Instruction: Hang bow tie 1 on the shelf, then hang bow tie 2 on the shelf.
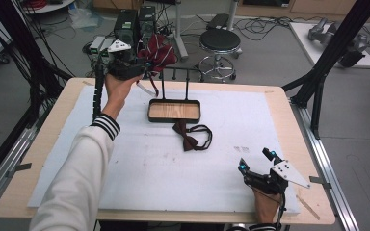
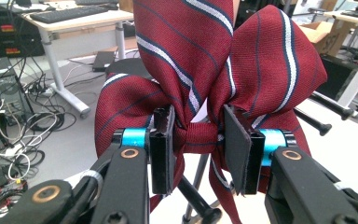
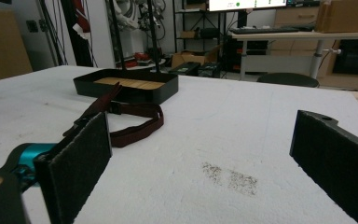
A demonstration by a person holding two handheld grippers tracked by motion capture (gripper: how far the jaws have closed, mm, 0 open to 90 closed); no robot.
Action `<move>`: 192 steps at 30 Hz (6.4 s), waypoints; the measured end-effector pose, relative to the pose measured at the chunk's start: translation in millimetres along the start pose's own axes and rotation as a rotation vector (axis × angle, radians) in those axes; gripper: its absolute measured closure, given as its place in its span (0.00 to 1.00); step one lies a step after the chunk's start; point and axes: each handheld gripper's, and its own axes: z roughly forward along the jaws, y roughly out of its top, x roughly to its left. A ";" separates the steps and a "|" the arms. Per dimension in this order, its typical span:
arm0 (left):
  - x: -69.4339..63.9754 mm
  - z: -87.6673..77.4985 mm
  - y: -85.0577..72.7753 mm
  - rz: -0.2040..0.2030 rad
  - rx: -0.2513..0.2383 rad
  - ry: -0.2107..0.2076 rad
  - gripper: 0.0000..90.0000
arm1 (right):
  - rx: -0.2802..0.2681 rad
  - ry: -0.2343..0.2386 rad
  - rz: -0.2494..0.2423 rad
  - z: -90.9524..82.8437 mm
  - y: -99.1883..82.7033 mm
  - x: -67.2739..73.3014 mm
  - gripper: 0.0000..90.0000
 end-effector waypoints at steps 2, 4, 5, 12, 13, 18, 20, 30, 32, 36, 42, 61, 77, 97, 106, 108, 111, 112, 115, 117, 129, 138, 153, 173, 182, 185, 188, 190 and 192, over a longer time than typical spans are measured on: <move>2.2 0.8 -0.4 -0.011 -0.004 0.011 0.72 | -0.002 0.000 -0.002 0.1 0.0 -0.3 0.05; 4.2 1.8 -0.8 -0.025 -0.006 0.020 0.72 | -0.002 -0.001 -0.001 0.1 0.0 -0.3 0.05; 4.2 1.8 -0.8 -0.025 -0.006 0.020 0.72 | -0.002 -0.001 -0.001 0.1 0.0 -0.3 0.05; 9.0 8.7 -5.3 -0.049 0.000 0.050 0.72 | -0.001 0.001 -0.001 0.1 0.0 -0.3 0.05; 9.5 9.3 -5.8 -0.048 0.002 0.054 0.72 | -0.002 0.001 -0.001 0.1 0.0 -0.3 0.05; 14.7 12.2 -9.2 -0.060 0.006 0.075 0.72 | -0.001 0.001 -0.001 0.1 0.0 -0.3 0.05; 17.5 12.6 -10.2 -0.068 0.001 0.080 0.72 | -0.001 0.000 -0.003 0.1 0.0 -0.2 0.05; 25.8 8.8 -12.8 -0.074 0.001 0.123 0.72 | -0.002 -0.001 -0.002 0.1 0.0 -0.3 0.05; 28.6 5.7 -15.7 -0.076 0.008 0.140 0.72 | -0.001 -0.002 -0.003 0.1 0.0 -0.3 0.05; 33.9 1.2 -20.2 -0.085 0.016 0.168 0.72 | -0.002 -0.002 0.000 0.1 0.0 -0.2 0.05; 39.1 -2.2 -21.8 -0.072 0.037 0.202 0.72 | -0.001 -0.003 0.000 0.1 0.0 -0.3 0.05; 44.4 -4.5 -41.2 -0.037 0.127 0.257 0.72 | 0.005 -0.002 0.006 0.2 0.1 0.0 0.05; 44.1 -6.0 -42.8 -0.029 0.163 0.245 0.67 | 0.007 -0.003 0.001 0.4 0.2 -0.3 0.05; 41.0 -34.5 -38.8 0.030 0.020 0.062 0.17 | 0.006 -0.003 -0.001 0.4 0.2 0.0 0.05; 28.1 -67.6 -46.2 0.060 -0.035 -0.009 0.17 | 0.005 -0.003 0.005 0.3 0.2 -0.4 0.05; 25.8 -72.0 -47.8 0.065 -0.040 -0.018 0.17 | 0.001 -0.003 0.000 0.4 0.2 -0.3 0.05; 21.2 -81.9 -51.1 0.080 -0.051 -0.049 0.17 | 0.002 -0.005 0.001 0.4 0.2 -0.4 0.05; 19.4 -85.4 -52.3 0.083 -0.058 -0.058 0.17 | 0.002 -0.005 0.001 0.4 0.2 -0.4 0.05; 14.2 -95.5 -56.5 0.089 -0.082 -0.079 0.17 | 0.003 -0.006 -0.003 0.4 0.1 0.0 0.05; 10.8 -101.7 -59.2 0.092 -0.094 -0.088 0.17 | 0.003 -0.006 -0.002 0.4 0.2 0.3 0.05; -9.3 -138.3 -91.3 0.112 -0.162 -0.153 0.17 | 0.005 -0.009 -0.009 0.6 0.2 0.9 0.05; -21.3 -157.9 -125.0 0.133 -0.178 -0.149 0.17 | 0.006 -0.006 -0.011 0.7 0.2 1.0 0.05; -38.6 -170.8 -169.2 0.155 -0.218 -0.150 0.17 | 0.008 -0.006 -0.007 0.5 0.2 0.8 0.05; -32.3 -183.9 -194.0 0.123 -0.240 -0.136 0.17 | 0.002 -0.005 -0.009 0.2 0.1 0.4 0.05; -29.5 -186.9 -197.1 0.118 -0.236 -0.124 0.17 | 0.005 -0.002 0.007 0.2 0.3 -0.4 0.05; -29.1 -187.6 -199.5 0.118 -0.235 -0.120 0.17 | 0.009 -0.006 0.012 0.9 0.5 -1.5 0.05; -27.5 -187.6 -203.1 0.119 -0.241 -0.108 0.17 | 0.013 0.000 0.019 1.3 0.8 -2.2 0.04; -26.1 -187.4 -204.7 0.114 -0.242 -0.106 0.17 | 0.012 0.002 0.019 1.2 1.0 -2.2 0.04; -25.7 -186.7 -205.7 0.112 -0.236 -0.108 0.17 | 0.011 0.011 0.027 1.1 1.4 -3.0 0.04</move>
